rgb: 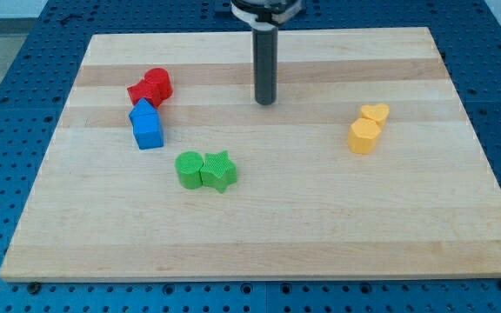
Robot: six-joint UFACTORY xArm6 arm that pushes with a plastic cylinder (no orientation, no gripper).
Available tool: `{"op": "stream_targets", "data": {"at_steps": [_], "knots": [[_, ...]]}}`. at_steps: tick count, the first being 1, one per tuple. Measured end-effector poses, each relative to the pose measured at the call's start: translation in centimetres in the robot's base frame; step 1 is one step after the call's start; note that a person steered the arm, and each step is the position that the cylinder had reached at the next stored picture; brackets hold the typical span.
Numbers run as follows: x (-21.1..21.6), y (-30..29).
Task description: Push the yellow heart towards the bottom right
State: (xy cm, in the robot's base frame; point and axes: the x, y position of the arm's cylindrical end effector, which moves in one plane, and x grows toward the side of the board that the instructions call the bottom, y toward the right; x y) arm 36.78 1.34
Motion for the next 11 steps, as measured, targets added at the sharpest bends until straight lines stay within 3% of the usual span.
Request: {"op": "stream_targets", "data": {"at_steps": [3, 6, 7, 10, 11], "knots": [[4.1, -0.1], [0.6, 11.7], [1.8, 14.9], [10.2, 15.0], [10.3, 15.1]]}}
